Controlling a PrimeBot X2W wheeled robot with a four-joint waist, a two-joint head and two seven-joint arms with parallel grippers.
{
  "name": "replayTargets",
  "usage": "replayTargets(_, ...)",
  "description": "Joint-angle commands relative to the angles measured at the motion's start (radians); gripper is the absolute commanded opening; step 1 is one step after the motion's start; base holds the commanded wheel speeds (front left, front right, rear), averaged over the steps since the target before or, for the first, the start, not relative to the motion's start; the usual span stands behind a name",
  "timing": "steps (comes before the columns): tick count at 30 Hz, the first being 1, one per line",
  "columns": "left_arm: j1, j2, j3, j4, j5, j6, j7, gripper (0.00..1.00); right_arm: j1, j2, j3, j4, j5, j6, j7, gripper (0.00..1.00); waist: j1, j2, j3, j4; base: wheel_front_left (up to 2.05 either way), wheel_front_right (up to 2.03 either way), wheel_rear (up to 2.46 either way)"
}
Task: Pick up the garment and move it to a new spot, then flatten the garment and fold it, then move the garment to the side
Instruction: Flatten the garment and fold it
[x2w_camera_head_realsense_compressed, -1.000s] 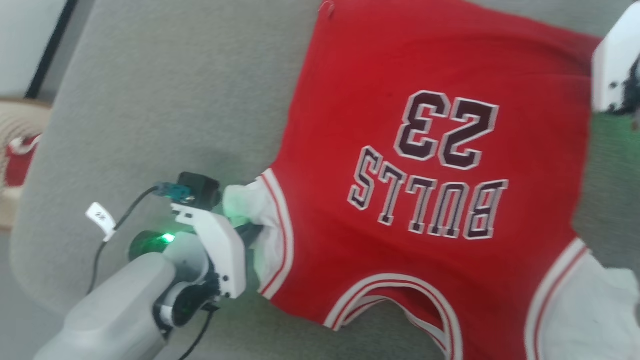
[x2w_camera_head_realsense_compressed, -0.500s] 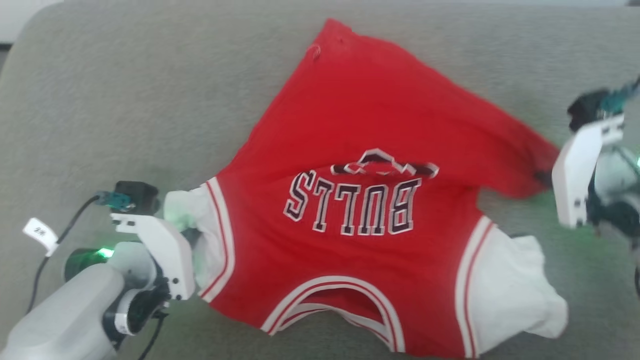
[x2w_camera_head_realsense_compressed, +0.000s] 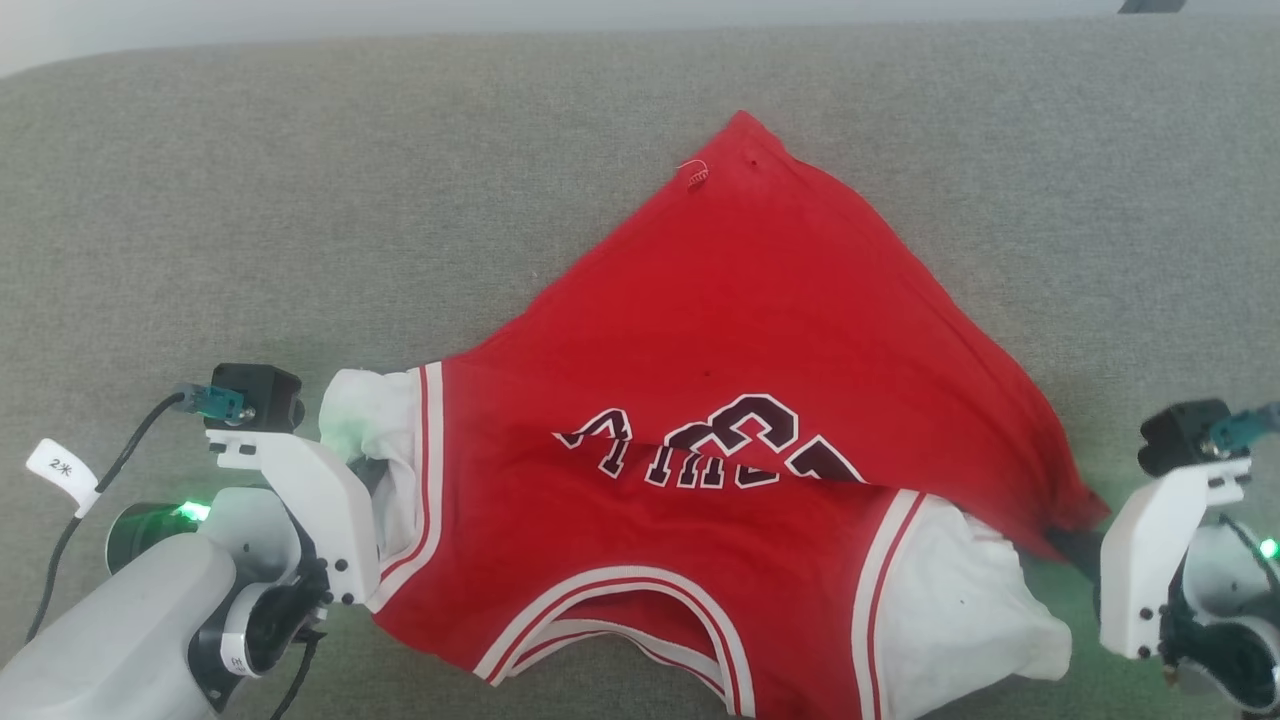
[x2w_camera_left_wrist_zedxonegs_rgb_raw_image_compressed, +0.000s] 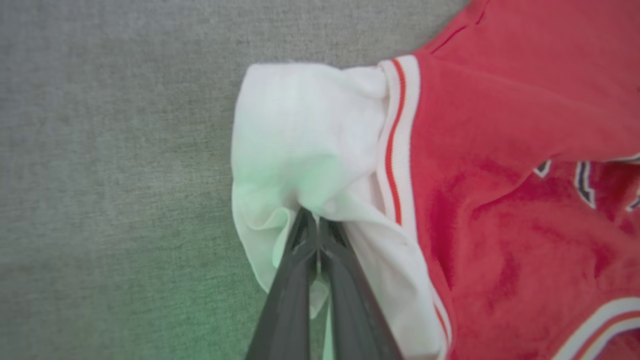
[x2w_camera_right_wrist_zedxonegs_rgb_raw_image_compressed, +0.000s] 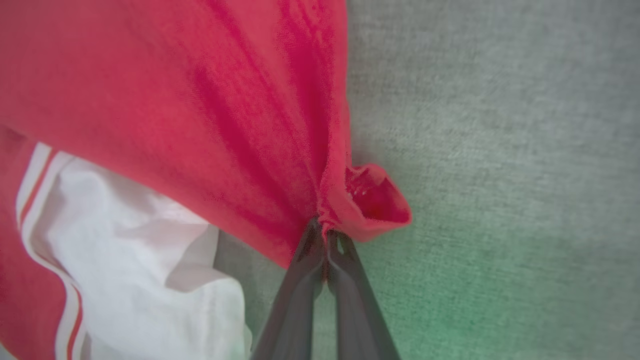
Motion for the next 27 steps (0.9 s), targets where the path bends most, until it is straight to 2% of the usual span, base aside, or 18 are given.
replayTargets(1, 0.015, 0.002, -0.002, -0.004, -0.006, 0.002, 0.001, 0.0, 0.076, 0.06, -0.017, 0.035, -0.014, 0.0, 0.018, 0.0, 0.0, 0.0, 0.005, -0.003, 0.0, 0.0, 0.0)
replayTargets(2, 0.015, 0.001, 0.0, -0.004, -0.008, 0.0, -0.002, 0.0, 0.096, 0.095, -0.042, 0.066, -0.052, -0.001, 0.004, 0.0, 0.0, 0.0, 0.009, -0.006, 0.0, 0.0, 0.0)
replayTargets(3, 0.014, 0.0, 0.001, -0.002, -0.01, -0.002, -0.004, 0.0, 0.096, 0.115, -0.054, 0.083, -0.061, -0.001, -0.006, 0.39, 0.0, 0.0, 0.011, -0.008, 0.0, 0.0, 0.0)
replayTargets(4, 0.014, -0.001, 0.001, -0.001, -0.01, -0.005, -0.005, 0.0, 0.093, 0.126, -0.059, 0.097, -0.079, -0.001, -0.009, 1.0, 0.0, 0.0, 0.012, -0.009, 0.0, 0.0, 0.0)
replayTargets(9, 0.012, -0.001, 0.0, 0.008, -0.01, -0.011, -0.005, 0.0, 0.068, 0.149, -0.078, 0.081, -0.106, -0.005, -0.025, 1.0, 0.0, 0.0, 0.014, -0.012, 0.0, 0.0, 0.0)
replayTargets(13, 0.019, -0.004, -0.003, 0.012, -0.01, -0.01, -0.008, 0.0, 0.049, 0.143, -0.115, -0.028, -0.117, -0.005, -0.034, 1.0, 0.0, 0.0, 0.008, -0.011, 0.0, 0.0, 0.0)
replayTargets(16, 0.025, -0.005, -0.006, 0.011, -0.01, -0.006, -0.01, 0.0, 0.028, 0.165, -0.148, -0.131, -0.117, 0.0, -0.038, 1.0, 0.0, 0.0, 0.005, -0.005, 0.0, 0.0, 0.0)
replayTargets(22, 0.012, -0.025, -0.021, 0.003, 0.002, -0.007, -0.002, 0.0, -0.034, 0.178, -0.155, -0.274, -0.148, 0.0, 0.0, 1.0, 0.0, 0.0, 0.007, 0.027, 0.0, 0.0, 0.0)
replayTargets(27, -0.008, -0.047, -0.031, 0.002, 0.01, -0.014, 0.001, 0.0, -0.146, 0.16, -0.129, -0.284, -0.167, 0.0, 0.014, 1.0, 0.0, 0.0, 0.015, 0.068, 0.0, 0.0, 0.0)
